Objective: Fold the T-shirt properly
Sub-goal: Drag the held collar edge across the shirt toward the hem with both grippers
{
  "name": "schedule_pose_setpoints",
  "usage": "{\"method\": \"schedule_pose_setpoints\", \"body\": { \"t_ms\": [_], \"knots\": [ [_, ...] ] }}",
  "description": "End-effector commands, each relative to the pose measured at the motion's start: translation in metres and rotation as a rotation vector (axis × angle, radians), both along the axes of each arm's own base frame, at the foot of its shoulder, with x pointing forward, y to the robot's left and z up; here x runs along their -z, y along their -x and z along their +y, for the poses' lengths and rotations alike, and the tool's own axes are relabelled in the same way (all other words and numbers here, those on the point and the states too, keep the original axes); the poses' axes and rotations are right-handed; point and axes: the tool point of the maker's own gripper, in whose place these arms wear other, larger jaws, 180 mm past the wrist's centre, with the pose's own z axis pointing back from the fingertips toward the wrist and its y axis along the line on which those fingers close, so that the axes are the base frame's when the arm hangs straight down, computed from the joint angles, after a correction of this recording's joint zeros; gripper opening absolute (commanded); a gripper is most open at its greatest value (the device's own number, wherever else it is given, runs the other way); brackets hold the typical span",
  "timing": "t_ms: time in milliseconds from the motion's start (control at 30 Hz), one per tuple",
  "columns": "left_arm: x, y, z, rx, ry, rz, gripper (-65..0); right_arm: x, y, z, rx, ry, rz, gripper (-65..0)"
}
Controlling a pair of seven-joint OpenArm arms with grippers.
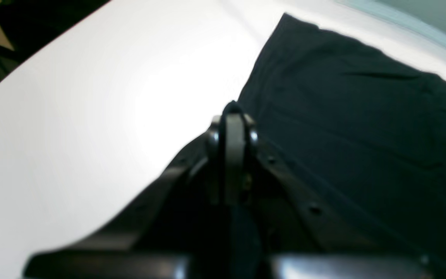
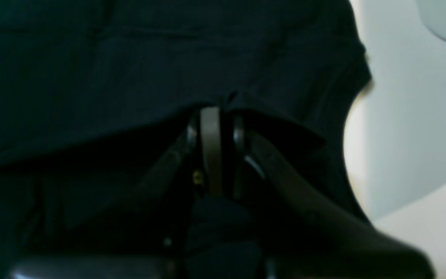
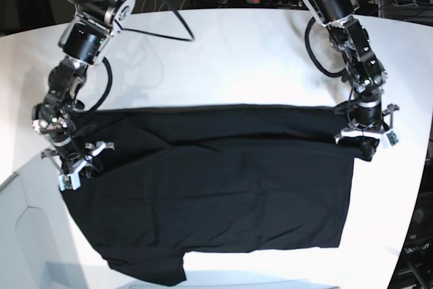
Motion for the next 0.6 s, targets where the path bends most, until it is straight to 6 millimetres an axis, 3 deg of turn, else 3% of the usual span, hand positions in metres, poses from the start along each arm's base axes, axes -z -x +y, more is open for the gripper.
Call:
{"method": "schedule_pose_setpoints", "body": {
  "t_ms": [0,300,567],
  "knots": [
    [-0.021,-0.009,0.008,-0.004,-0.032,-0.06,-64.7,-0.022,-0.012,-0.005,-0.009,0.009,-0.071,-62.0],
    [-0.001,-0.018,0.009,-0.009,0.013,-0.025,-64.6,-0.023,-0.015,0.005,-0.043,0.019,-0.069,-62.0],
    [-0.013,-0.029,0.008,-0.009,0.017,-0.055,-64.5,-0.023,-0.015,0.005,-0.041,0.018,-0.07,-62.2]
  ]
}}
